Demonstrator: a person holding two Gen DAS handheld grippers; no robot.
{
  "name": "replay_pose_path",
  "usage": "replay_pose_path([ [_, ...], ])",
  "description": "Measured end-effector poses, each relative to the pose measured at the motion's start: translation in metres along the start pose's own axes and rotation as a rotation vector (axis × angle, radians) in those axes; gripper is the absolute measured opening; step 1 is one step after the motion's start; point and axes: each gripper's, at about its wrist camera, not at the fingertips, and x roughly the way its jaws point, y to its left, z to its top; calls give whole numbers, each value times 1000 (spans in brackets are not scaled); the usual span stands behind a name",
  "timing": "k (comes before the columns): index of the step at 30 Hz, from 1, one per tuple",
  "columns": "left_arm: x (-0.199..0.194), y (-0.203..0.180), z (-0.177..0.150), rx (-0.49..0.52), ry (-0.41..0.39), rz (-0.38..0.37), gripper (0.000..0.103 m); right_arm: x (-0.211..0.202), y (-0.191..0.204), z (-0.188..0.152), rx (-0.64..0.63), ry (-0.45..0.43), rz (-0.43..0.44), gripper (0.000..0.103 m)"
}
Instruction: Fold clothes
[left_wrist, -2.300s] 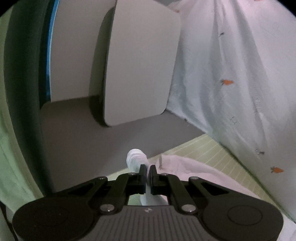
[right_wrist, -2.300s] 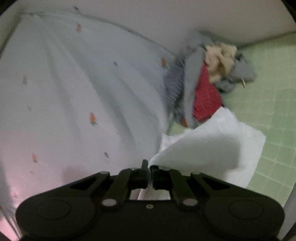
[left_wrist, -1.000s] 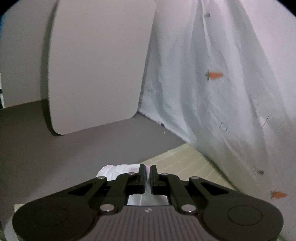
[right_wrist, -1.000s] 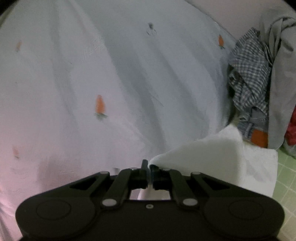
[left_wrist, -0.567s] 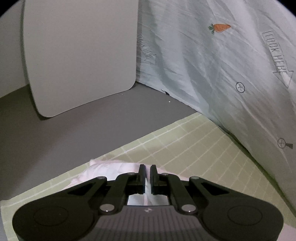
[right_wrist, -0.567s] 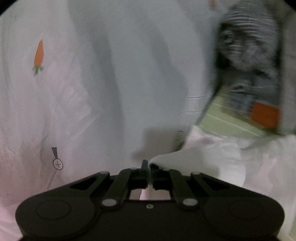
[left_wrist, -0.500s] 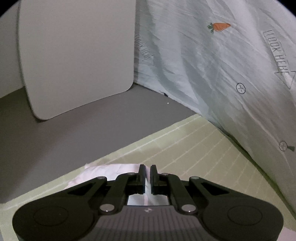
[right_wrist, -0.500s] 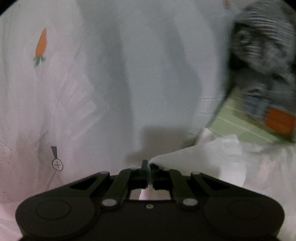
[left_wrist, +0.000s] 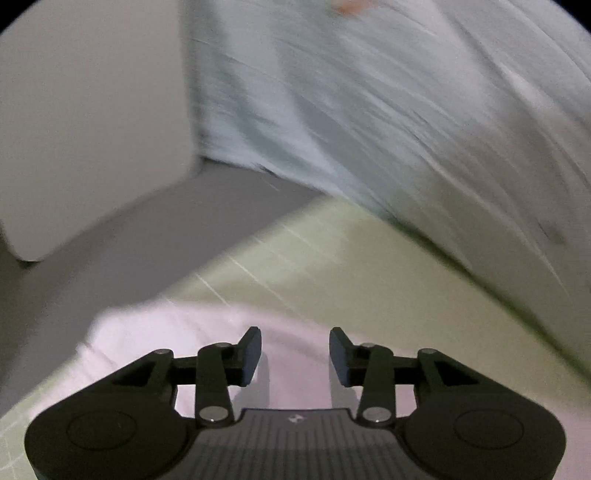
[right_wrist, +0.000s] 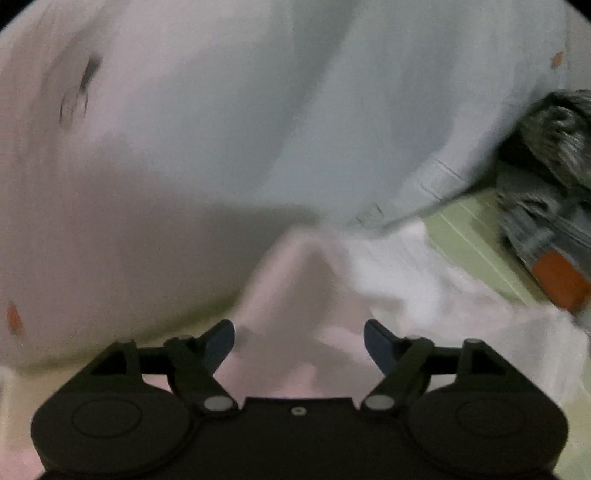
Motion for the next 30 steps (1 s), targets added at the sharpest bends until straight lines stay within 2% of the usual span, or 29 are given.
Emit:
replay_pose_path([
  [2,0,-13,-22,64,67,-48,43,-7,-4,-18,-46,16,-26,78],
  [5,2,-34,-53,155,164,-109,43,-7,4,-39,-170,51,-36,72],
  [7,6,-48,-69,224,213,-134,56,-1,14,-50,-273,93,-35,72],
  [8,8,-57,-74,270,211,-133,67,3,20,-54,-317,106,-29,73],
  [9,8,-66,-79,317,201,-125,71,7,27,-57,-357,116,-28,77],
  [11,10,-80,-80,375,189,-131,72,16,40,-60,-425,124,-39,84],
  [13,15,-90,-77,393,184,-158,74,30,50,-58,-475,125,-59,86],
  [16,23,-107,-69,419,171,-189,74,55,60,-45,-505,137,-85,92],
  [19,34,-126,-65,459,148,-196,75,80,66,-31,-508,157,-101,103],
  [22,45,-141,-62,478,131,-211,81,100,67,-9,-476,171,-117,103],
  [26,57,-152,-56,475,119,-233,86,116,72,12,-503,161,-135,103],
  [30,73,-158,-47,418,122,-240,96,129,81,21,-574,151,-140,103],
])
